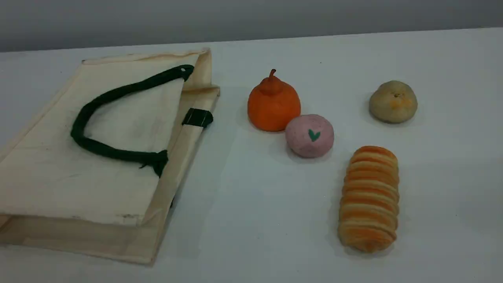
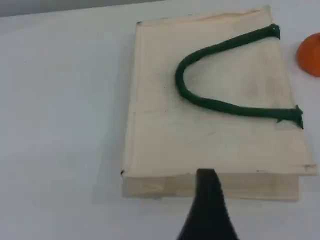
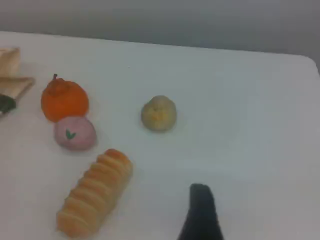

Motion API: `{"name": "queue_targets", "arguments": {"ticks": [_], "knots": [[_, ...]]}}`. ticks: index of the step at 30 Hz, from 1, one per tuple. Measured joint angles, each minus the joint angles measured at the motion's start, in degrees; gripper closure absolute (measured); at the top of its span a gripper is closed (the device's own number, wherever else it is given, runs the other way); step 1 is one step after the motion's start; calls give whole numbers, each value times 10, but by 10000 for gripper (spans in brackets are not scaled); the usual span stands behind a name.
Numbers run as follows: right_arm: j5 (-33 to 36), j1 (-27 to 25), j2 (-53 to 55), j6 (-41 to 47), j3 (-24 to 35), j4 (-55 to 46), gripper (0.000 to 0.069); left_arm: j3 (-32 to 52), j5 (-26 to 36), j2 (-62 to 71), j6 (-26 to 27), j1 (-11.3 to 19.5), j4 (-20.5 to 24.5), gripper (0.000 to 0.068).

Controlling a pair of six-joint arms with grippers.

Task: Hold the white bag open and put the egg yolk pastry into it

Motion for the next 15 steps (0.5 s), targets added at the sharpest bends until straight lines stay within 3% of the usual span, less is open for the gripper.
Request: {"name": "queue_targets", "arguments": {"ticks": [8, 15], "knots": [[0, 1, 0, 10, 0, 6, 211, 0, 0, 0, -1, 0, 0, 198], [-28, 33, 22, 70, -14, 0, 211, -22, -33, 53, -51, 0, 6, 198]]}}
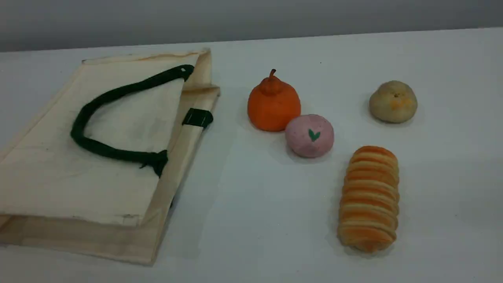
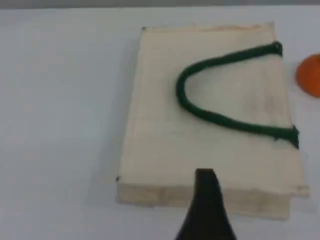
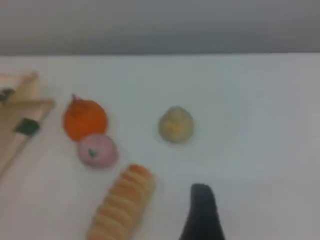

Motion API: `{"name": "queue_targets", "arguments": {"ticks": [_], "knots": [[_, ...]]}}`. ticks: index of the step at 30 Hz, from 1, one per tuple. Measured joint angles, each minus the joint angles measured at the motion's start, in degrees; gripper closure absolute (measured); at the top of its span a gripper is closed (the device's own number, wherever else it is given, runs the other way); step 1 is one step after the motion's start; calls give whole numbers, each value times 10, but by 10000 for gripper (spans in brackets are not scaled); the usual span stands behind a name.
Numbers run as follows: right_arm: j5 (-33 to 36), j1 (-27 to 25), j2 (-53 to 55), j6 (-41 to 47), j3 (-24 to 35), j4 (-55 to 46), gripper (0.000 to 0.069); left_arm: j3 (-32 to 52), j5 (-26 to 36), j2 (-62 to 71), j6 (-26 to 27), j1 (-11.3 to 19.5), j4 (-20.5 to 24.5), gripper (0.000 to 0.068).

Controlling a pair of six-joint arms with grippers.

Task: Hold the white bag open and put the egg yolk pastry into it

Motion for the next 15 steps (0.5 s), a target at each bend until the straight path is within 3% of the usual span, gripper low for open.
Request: {"name": "queue_targets", "arguments": {"ticks": [6, 15], "knots": [[-44, 15, 124, 1, -71, 0, 211, -64, -40, 121, 0, 0, -1, 198], [-62, 15, 352, 1, -226, 50, 211, -209, 0, 388, 0, 0, -7, 198]]}}
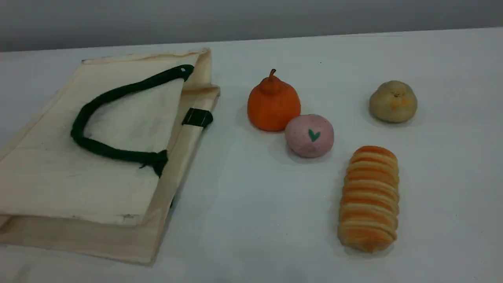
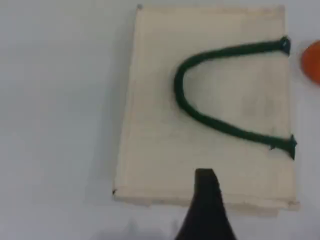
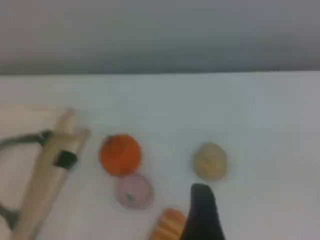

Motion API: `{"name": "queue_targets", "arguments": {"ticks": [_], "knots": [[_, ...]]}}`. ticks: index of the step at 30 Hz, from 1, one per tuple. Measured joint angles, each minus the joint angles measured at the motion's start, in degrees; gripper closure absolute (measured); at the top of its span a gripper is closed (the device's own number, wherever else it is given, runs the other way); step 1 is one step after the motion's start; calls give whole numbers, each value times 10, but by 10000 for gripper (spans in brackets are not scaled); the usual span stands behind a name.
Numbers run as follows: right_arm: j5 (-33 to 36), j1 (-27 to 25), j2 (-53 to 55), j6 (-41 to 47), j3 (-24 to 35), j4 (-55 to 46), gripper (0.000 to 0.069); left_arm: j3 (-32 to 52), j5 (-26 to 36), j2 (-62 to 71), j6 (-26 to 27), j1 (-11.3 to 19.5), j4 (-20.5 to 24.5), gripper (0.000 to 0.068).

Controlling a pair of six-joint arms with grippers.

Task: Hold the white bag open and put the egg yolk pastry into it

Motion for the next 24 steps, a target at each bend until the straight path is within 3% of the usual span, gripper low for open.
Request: {"name": "queue_targets", "arguments": {"ticks": [4, 12, 24], "knots": [[-32, 0, 74, -5, -26, 15, 211, -54, 8, 113, -9, 0, 1, 198], [-66, 0, 156, -16, -25, 27, 211, -70, -91, 270, -15, 0, 1, 198], [-113, 0, 348, -49, -64, 84, 211, -83, -187, 452, -15, 0, 2, 198]]}}
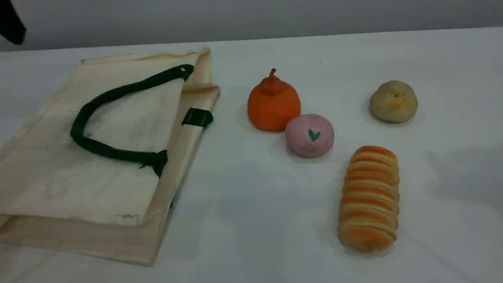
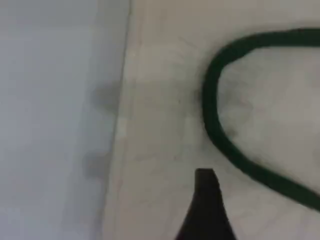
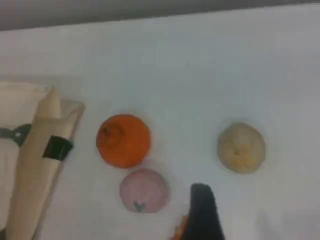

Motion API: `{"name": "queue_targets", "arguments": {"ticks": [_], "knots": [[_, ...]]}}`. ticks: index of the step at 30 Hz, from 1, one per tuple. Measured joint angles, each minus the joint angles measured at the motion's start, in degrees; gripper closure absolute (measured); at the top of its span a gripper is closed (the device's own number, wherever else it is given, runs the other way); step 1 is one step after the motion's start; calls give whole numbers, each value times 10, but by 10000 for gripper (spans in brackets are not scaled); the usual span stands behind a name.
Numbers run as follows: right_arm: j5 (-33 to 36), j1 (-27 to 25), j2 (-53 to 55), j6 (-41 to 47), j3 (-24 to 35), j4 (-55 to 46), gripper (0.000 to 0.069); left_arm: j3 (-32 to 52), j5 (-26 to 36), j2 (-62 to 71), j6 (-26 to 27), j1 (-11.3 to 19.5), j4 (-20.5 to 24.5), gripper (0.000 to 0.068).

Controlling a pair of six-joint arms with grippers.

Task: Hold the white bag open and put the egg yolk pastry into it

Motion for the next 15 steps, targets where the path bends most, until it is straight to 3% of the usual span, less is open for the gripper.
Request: {"name": "queue_targets", "arguments": {"ticks": [7, 15], "knots": [[-21, 0, 53, -46, 0, 60, 211, -50, 1, 91, 0, 0, 0, 198], [-24, 0, 58, -54, 1, 64, 211, -84, -4, 192, 0, 0, -1, 198]]}}
